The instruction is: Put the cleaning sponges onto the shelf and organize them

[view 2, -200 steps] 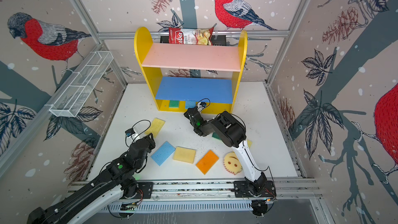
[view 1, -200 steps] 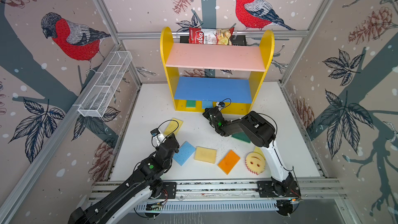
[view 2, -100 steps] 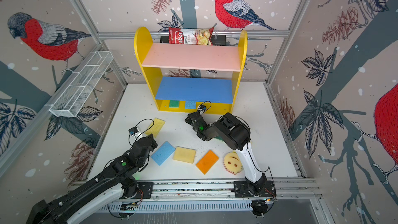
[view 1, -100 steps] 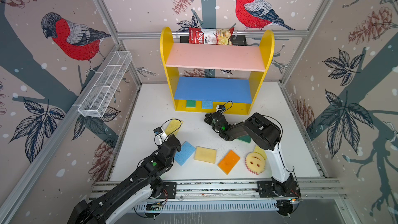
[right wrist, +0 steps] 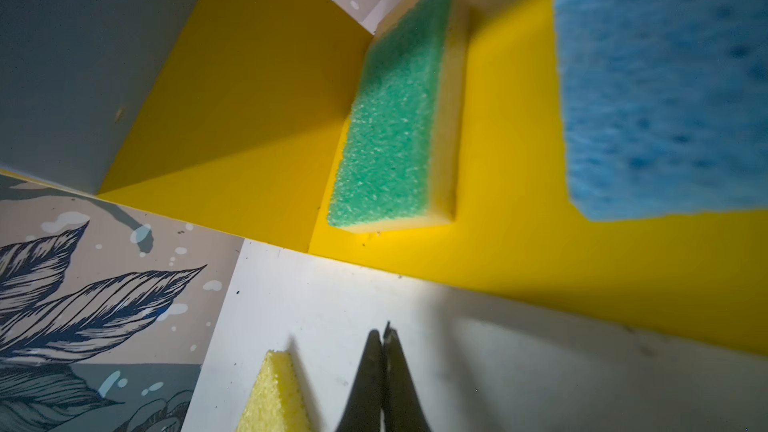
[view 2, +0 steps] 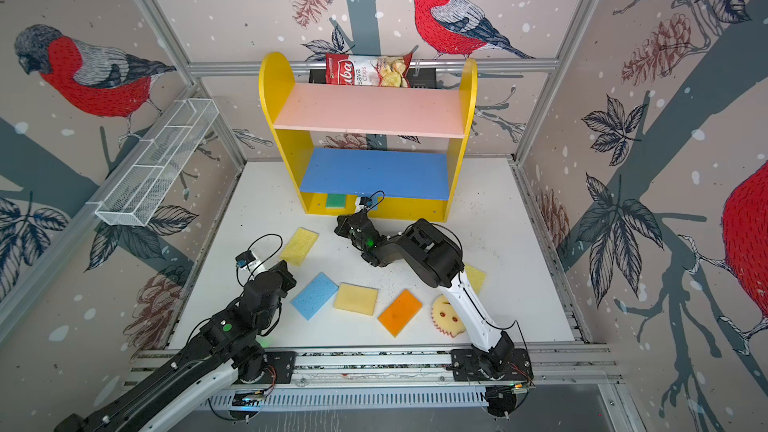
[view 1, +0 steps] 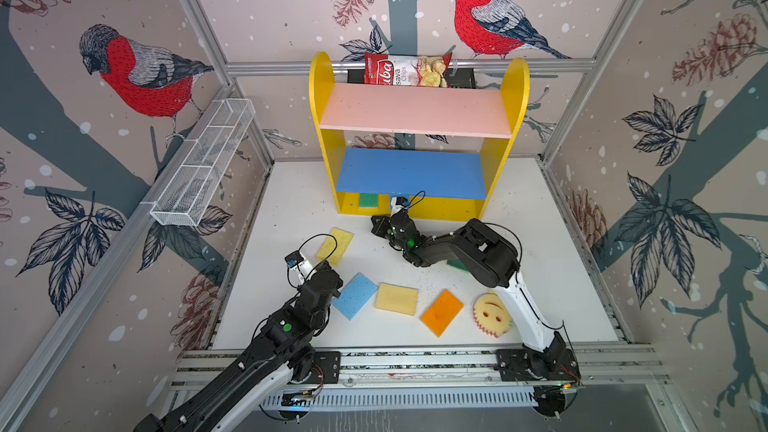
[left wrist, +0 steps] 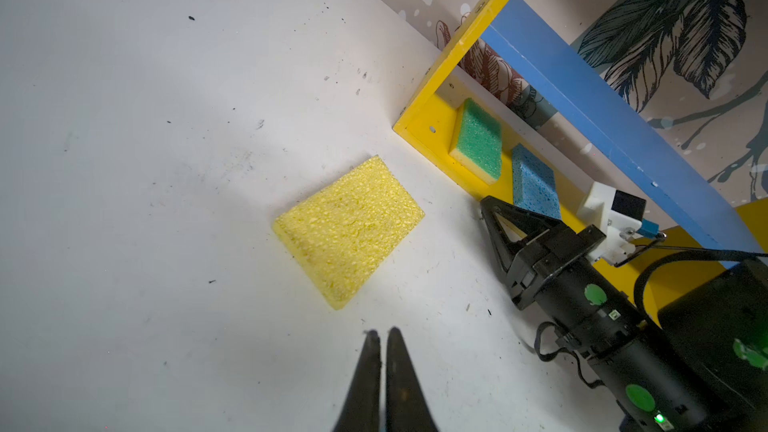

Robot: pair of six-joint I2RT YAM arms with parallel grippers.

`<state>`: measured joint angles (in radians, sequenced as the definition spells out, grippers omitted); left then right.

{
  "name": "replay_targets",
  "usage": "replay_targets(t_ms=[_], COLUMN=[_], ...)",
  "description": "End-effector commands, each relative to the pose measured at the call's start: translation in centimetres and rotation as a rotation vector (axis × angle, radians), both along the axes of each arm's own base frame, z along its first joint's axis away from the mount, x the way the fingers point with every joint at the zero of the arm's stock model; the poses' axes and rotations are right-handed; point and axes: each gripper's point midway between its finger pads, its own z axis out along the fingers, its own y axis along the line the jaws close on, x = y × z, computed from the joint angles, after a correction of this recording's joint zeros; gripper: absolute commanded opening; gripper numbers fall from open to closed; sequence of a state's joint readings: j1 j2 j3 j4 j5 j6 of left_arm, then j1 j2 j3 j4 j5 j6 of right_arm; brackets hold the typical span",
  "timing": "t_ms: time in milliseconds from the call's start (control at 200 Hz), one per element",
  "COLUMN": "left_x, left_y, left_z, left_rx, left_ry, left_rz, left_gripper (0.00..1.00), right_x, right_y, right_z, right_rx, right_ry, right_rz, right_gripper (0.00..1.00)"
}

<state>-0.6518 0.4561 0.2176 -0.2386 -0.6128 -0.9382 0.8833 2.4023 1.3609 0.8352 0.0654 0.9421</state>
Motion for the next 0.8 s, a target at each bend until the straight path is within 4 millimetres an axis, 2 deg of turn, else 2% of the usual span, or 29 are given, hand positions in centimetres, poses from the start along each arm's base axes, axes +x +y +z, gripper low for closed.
replay_targets(t_ms=[0, 405, 795], left_x=[-0.5, -0.3, -0.3], left_y=[0.7, 0.8, 0.9], left_z=[-1.0, -1.3, -1.2], left_rx=[0.01, 0.023, 0.02], left_ry=[0.029, 0.048, 0.052], left_rz=[0.022, 0.017, 0.02], left_gripper=[0.08, 0.09, 0.09], right_x=[-0.9, 0.7, 2.0], right_y=[0.3, 2.3, 2.5], right_z=[-3.6, -5.4, -6.2], right_rx=[-0.07, -0.063, -0.101], right_ry=[0.084, 0.123, 0.151], right_rz=[0.038, 0.02, -0.043], right_gripper=[0.0, 0.0, 0.0])
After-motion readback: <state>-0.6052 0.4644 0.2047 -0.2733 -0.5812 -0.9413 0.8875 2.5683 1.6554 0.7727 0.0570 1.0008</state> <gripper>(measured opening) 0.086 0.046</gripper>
